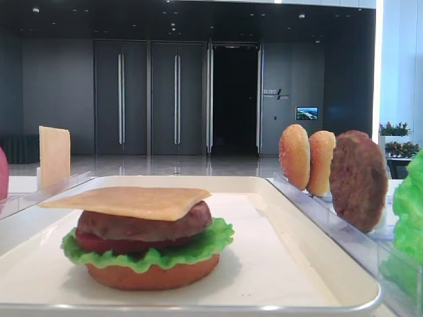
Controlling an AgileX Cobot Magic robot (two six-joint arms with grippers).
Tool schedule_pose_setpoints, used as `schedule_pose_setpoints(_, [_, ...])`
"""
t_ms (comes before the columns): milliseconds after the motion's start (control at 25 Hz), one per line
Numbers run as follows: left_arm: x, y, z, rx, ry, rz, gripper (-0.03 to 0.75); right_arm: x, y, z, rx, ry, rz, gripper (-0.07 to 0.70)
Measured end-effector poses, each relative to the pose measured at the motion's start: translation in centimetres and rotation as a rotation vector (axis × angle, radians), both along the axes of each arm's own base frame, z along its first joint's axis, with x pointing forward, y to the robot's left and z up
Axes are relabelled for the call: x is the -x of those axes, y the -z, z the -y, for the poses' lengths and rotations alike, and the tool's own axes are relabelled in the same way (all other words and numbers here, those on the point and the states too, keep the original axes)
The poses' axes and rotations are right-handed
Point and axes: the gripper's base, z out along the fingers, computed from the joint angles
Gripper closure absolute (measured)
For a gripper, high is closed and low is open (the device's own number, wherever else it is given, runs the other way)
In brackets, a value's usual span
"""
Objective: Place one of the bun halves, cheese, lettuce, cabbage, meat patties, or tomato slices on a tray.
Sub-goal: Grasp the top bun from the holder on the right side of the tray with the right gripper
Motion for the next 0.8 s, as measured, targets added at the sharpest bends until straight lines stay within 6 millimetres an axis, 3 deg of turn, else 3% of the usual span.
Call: schedule_pose_setpoints(800, [-0.01, 0.00, 0.05, 0.005, 0.003, 0.001, 0.181, 0.00, 0.00, 0.00, 0.000, 0.000, 0.000, 0.044])
